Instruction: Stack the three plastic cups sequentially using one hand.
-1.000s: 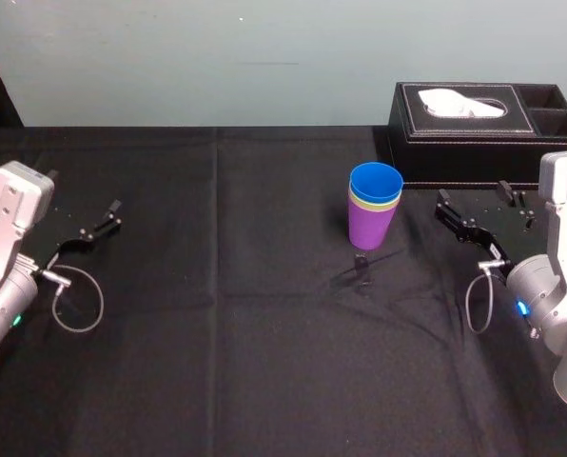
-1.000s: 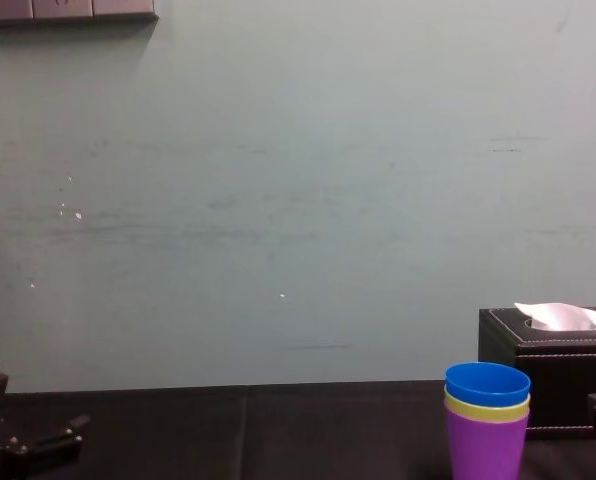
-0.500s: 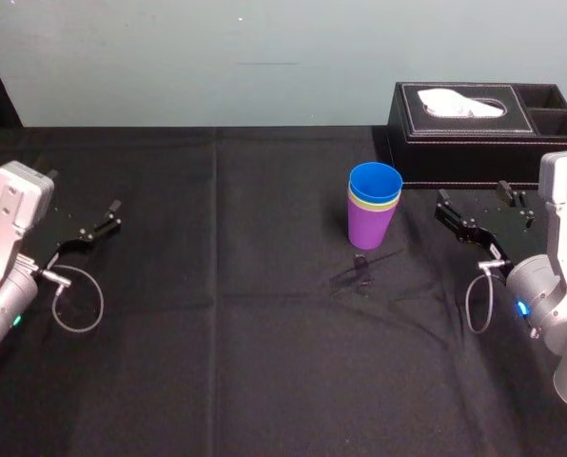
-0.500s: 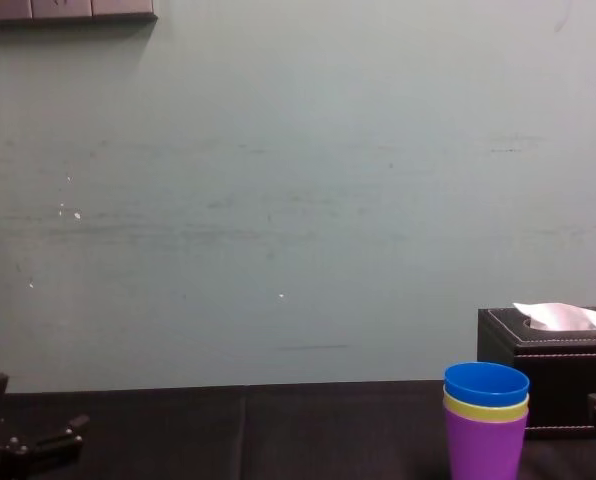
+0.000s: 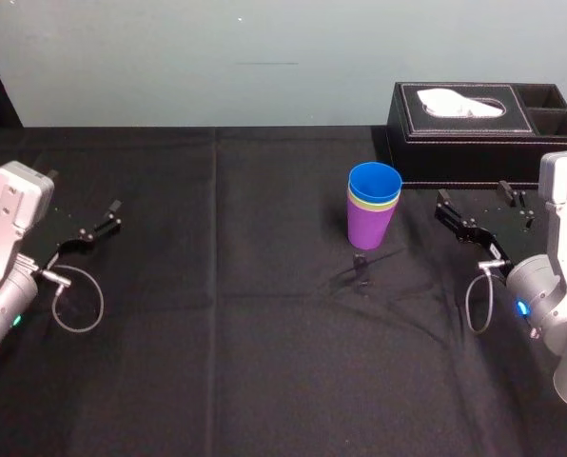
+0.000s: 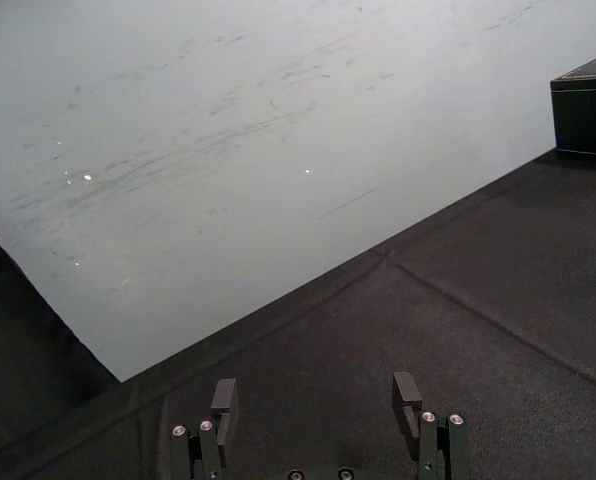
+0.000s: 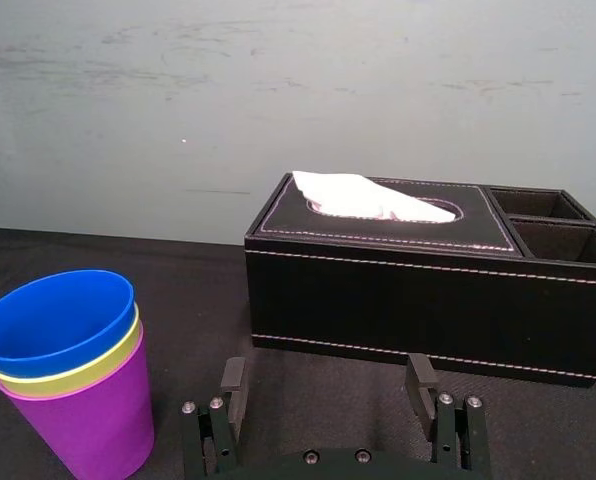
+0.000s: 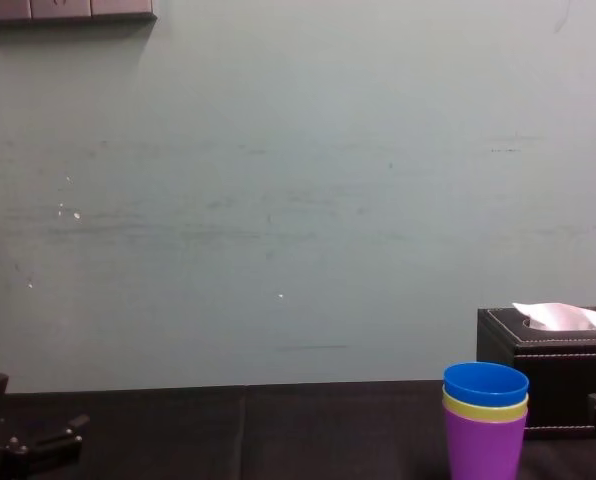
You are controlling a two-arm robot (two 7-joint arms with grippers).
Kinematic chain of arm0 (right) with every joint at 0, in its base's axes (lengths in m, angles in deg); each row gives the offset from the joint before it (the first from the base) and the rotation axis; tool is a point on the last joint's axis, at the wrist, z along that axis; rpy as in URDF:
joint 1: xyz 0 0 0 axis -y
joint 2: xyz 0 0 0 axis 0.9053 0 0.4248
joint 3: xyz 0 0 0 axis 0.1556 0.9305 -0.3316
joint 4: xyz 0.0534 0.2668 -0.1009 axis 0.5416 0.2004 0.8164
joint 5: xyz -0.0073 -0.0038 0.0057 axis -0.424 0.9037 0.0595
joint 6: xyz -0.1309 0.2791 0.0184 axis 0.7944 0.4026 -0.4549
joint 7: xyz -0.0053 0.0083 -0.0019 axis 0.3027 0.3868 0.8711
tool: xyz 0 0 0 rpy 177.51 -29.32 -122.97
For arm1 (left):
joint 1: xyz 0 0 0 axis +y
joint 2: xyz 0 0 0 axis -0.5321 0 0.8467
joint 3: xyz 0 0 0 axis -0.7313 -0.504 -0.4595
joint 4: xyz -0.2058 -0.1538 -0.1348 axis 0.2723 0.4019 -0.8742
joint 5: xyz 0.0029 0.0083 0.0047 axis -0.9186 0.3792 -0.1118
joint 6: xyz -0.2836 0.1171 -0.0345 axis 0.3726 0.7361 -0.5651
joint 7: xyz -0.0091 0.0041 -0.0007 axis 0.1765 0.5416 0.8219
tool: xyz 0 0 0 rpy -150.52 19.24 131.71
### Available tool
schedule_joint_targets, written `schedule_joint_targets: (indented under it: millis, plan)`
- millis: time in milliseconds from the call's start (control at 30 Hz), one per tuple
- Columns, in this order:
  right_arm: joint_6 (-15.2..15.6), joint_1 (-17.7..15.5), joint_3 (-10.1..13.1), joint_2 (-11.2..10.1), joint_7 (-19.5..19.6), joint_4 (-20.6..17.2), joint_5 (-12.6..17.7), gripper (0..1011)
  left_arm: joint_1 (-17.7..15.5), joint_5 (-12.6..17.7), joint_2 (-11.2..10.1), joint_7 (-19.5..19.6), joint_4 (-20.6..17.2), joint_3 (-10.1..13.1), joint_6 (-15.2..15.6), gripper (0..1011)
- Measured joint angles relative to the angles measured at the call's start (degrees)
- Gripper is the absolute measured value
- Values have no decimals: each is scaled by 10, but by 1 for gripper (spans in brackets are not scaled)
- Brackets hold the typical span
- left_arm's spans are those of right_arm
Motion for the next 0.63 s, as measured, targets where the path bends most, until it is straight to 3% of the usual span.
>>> schedule_joint_targets:
  millis: [633]
  plan:
    - [0, 0, 0, 0, 0, 0, 0, 1003, 0, 0, 0, 0, 0, 0, 0, 1012]
